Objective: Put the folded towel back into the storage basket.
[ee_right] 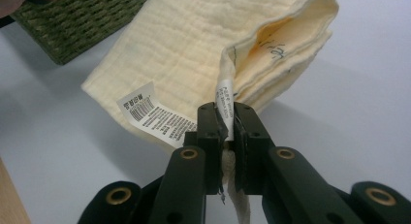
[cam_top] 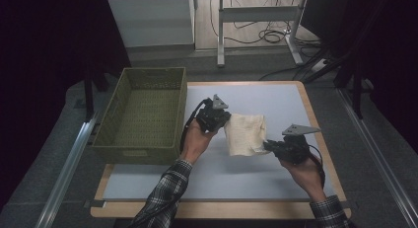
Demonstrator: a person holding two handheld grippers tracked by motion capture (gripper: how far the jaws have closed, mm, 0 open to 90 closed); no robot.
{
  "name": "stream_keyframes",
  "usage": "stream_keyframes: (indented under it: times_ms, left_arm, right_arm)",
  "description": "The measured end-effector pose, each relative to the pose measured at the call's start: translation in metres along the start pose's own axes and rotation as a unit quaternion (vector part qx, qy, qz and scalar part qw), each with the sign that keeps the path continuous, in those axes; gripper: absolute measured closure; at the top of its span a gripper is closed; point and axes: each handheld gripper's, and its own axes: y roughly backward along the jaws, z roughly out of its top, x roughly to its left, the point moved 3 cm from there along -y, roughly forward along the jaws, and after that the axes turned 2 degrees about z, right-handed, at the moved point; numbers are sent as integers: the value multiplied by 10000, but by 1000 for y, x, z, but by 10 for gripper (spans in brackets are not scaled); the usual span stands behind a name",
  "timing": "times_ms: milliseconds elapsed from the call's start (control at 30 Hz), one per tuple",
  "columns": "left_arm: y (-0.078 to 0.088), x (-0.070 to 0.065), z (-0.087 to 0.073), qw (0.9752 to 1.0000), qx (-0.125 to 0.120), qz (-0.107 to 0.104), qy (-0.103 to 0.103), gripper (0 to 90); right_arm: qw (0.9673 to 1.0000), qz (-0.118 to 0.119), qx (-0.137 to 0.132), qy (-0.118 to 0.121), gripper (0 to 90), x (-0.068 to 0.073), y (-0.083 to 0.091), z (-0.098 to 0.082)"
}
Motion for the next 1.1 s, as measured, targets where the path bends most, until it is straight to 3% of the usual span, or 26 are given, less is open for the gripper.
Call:
stream_keyframes:
  times_ms: [367, 633, 1100]
  left_arm:
    - [18, 15, 3, 9995, -1, 290, -121, 860]
    - [36, 33, 9, 9983, 44, 549, -194, 860]
    - [50, 65, 2, 9963, 153, 849, -37, 860]
  right_arm:
    - [9999, 77, 3, 141, 827, 12, -17, 18]
    - [9994, 209, -96, 244, 827, 20, -29, 41]
    - [9988, 377, -136, 290, 827, 32, -50, 67]
